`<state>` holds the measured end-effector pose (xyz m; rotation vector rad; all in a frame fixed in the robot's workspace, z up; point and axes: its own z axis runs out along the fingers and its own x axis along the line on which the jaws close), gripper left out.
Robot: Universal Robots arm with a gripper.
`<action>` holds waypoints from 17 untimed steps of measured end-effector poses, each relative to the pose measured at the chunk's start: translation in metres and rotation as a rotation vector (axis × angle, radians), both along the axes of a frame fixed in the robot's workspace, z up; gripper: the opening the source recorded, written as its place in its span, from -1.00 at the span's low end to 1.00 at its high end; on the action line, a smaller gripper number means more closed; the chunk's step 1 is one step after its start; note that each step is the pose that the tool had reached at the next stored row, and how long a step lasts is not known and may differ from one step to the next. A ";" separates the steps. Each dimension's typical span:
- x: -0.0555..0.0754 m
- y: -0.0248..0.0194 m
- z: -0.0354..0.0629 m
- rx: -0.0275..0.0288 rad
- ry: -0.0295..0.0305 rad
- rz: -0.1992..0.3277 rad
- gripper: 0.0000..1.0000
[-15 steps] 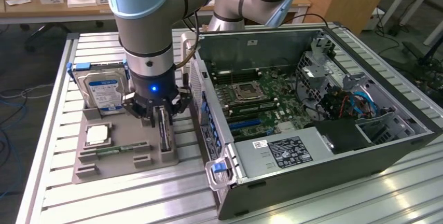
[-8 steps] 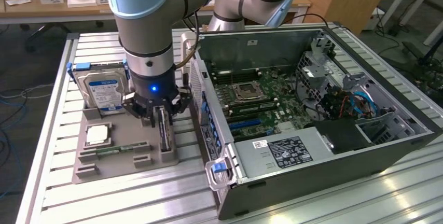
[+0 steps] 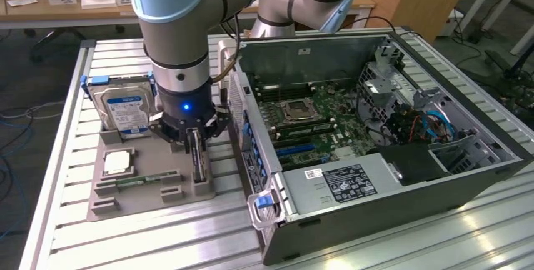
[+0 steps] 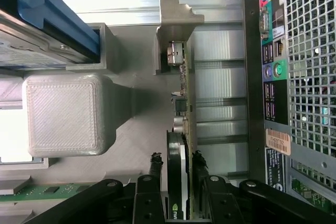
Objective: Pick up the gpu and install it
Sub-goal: 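Pick up the gpu and move the gpu toward the slot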
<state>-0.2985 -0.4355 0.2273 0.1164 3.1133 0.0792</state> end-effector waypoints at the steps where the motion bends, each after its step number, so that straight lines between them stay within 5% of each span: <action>1: 0.000 0.0000 0.0001 -0.0001 0.0001 0.000 -0.27; 13: 0.000 -0.0001 0.0002 -0.0003 0.0003 0.000 -0.27; 17: 0.000 -0.0001 0.0002 -0.0003 0.0003 0.000 -0.47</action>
